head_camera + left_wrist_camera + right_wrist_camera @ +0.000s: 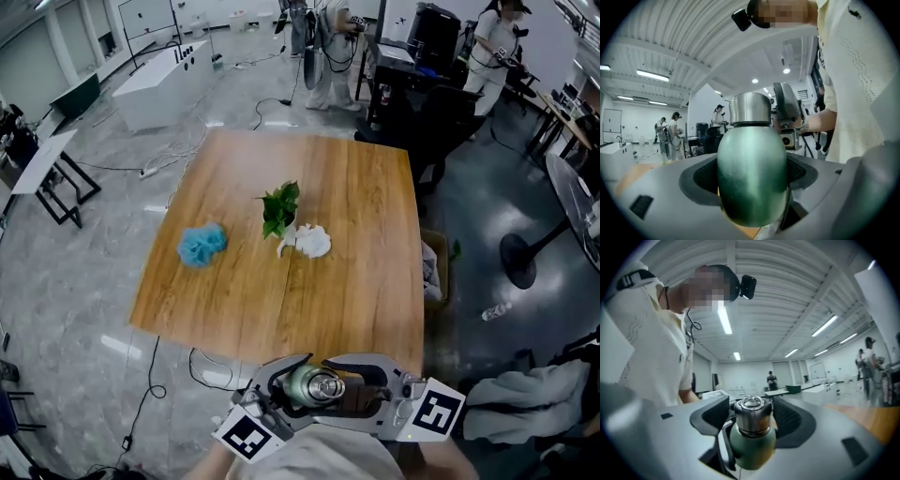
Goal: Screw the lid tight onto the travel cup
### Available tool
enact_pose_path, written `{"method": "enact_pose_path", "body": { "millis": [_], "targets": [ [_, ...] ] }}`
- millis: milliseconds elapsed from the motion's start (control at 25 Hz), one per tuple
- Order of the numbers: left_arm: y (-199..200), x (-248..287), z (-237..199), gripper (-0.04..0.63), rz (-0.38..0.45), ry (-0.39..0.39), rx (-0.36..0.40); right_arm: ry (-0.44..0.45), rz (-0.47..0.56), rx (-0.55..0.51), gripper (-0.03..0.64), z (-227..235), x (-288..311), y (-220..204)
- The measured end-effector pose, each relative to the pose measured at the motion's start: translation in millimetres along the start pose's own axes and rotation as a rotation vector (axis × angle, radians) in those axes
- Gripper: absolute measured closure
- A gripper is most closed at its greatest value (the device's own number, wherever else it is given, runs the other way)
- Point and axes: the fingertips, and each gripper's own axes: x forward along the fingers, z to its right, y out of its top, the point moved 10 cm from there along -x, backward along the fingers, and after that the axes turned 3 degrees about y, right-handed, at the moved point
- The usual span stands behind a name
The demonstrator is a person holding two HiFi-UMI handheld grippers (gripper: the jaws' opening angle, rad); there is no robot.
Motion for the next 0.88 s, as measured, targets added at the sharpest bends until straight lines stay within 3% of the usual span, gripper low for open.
{"method": "enact_pose_path", "body": {
  "millis": [80, 200, 400, 600, 720, 800, 880],
  "targets": [
    [1, -3, 4, 0.201, -0.006, -0.047, -0.01, 0.098, -0.038, -0.033, 0.333, 2, 0, 2],
    [2, -4, 4, 0.201, 0.019, -0.041, -0.029, 0.114, -0.008, -0.044, 0.356, 7, 2, 4],
    [4, -3, -4, 0.201, 0.056, 0.111, -0.049, -0.06, 0.127, 0.028, 0.36, 9, 10, 2],
    [0, 1, -8, 0.201, -0.005, 0.29, -0.036, -0.308, 0.122, 0.025, 0.36, 4, 19, 0],
    [-7, 5, -9, 0.201, 0.0, 0.324, -0.059, -0.46, 0.09, -0.001, 0.36, -4, 29, -7],
    [-11, 4, -8, 0.201, 0.027, 0.297, -0.083, -0.454, 0.063, -0.022, 0.359, -9, 32, -13],
    [-9, 1, -7, 0.201, 0.029, 0.252, -0.069, -0.38, 0.054, 0.014, 0.35, -8, 28, -18]
  ]
}}
